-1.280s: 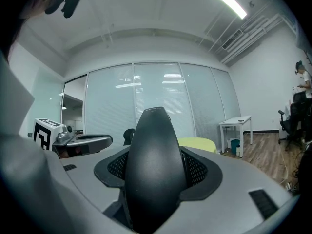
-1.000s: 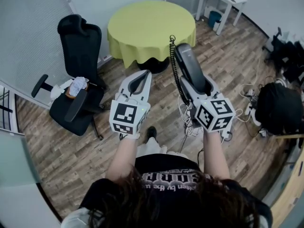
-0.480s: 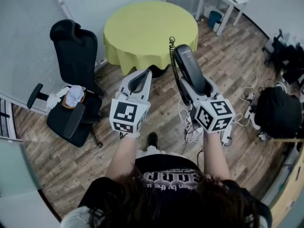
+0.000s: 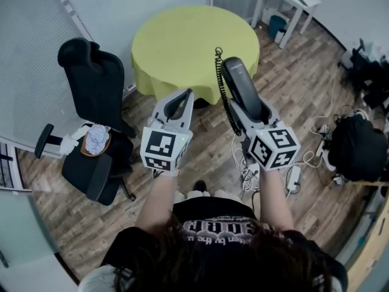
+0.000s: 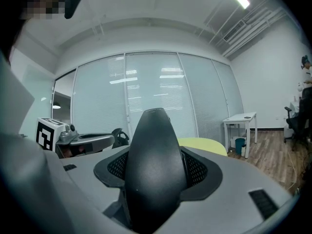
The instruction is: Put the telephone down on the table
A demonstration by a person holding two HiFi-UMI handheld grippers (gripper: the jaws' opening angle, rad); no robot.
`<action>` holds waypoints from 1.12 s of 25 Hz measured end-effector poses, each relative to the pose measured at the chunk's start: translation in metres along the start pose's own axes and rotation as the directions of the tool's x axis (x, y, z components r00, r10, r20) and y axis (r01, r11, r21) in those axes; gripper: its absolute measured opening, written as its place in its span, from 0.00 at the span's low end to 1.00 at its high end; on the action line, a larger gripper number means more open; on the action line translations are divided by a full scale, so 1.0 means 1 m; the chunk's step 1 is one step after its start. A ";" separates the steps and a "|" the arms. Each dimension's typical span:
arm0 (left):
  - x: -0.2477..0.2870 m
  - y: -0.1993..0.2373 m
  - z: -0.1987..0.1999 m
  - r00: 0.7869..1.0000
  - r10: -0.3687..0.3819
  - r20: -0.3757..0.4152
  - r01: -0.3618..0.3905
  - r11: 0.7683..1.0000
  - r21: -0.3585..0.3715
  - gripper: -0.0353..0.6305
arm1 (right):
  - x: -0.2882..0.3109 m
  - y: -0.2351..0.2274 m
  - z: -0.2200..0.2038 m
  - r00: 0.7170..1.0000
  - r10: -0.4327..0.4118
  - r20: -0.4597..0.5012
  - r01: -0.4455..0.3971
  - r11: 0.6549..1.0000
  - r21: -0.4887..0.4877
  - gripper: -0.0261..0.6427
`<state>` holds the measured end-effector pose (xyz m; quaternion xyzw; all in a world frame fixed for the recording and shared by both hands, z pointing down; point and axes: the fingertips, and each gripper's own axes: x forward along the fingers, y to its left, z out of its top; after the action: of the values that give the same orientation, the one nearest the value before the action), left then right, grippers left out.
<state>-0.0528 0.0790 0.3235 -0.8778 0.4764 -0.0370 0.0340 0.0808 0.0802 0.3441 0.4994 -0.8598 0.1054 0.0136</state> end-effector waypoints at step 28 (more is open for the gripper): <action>0.131 0.088 -0.015 0.999 0.038 -0.037 -0.038 0.999 0.005 0.04 | 0.151 -0.076 0.025 0.999 0.051 -0.018 -0.051 0.999 -0.004 0.47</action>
<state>-0.0567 -0.0788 0.3341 -0.8677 0.4933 -0.0535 0.0277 0.0731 -0.0905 0.3518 0.4765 -0.8723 0.1081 0.0199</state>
